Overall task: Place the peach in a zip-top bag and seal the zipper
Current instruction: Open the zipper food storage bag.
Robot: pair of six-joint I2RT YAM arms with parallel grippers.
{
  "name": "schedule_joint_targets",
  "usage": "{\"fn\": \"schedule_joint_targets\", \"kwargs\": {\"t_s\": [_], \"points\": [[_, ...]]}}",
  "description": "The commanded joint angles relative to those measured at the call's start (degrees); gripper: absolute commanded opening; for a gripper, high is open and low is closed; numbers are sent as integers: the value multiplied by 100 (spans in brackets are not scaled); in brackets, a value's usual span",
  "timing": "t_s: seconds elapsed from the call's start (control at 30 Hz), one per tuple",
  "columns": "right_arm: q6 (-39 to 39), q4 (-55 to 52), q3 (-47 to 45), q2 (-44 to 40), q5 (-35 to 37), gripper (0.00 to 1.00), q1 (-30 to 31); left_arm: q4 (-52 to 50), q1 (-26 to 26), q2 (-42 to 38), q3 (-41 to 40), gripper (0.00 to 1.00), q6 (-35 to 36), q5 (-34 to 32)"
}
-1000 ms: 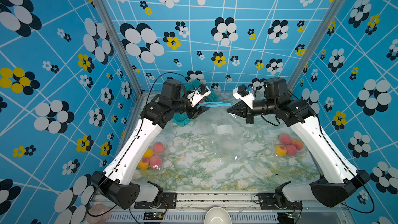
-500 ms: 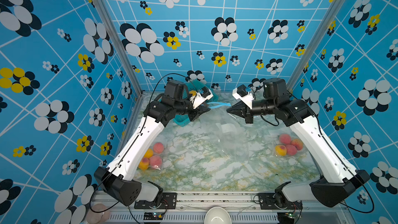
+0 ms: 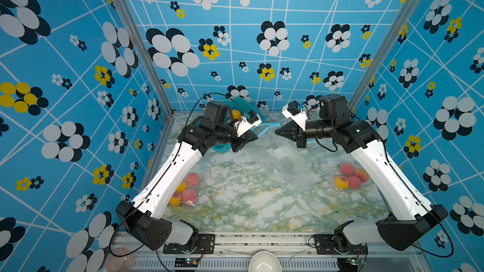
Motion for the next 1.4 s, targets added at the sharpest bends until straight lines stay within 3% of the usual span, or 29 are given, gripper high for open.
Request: {"fn": "schedule_joint_targets", "kwargs": {"t_s": [0.0,0.17,0.3,0.5,0.67,0.83,1.07,1.23,1.37], "points": [[69,134,-39,71,-50,0,-33,-98,-63,-18,-133,16,-81,93],[154,216,-69,88,-208,0,-47,3,-130,-7,-253,24,-157,11],[174,245,-103,84,-305,0,-58,57,-151,4,-338,24,-199,-50],[753,501,-156,198,133,0,-240,42,-180,-12,-369,5,-225,-49],[1503,340,2,672,1158,0,-512,100,-191,-102,-452,0,-216,108],[1742,-240,250,1017,1325,24,-514,249,-256,-19,-542,0,-353,445],[1779,433,-401,77,1767,42,-541,522,-336,299,-582,0,-562,324],[2798,362,-203,-251,1989,44,-552,641,-403,541,-394,0,-763,75],[4478,903,-945,-606,2256,43,-382,764,-497,708,-300,0,-899,-174]]}}
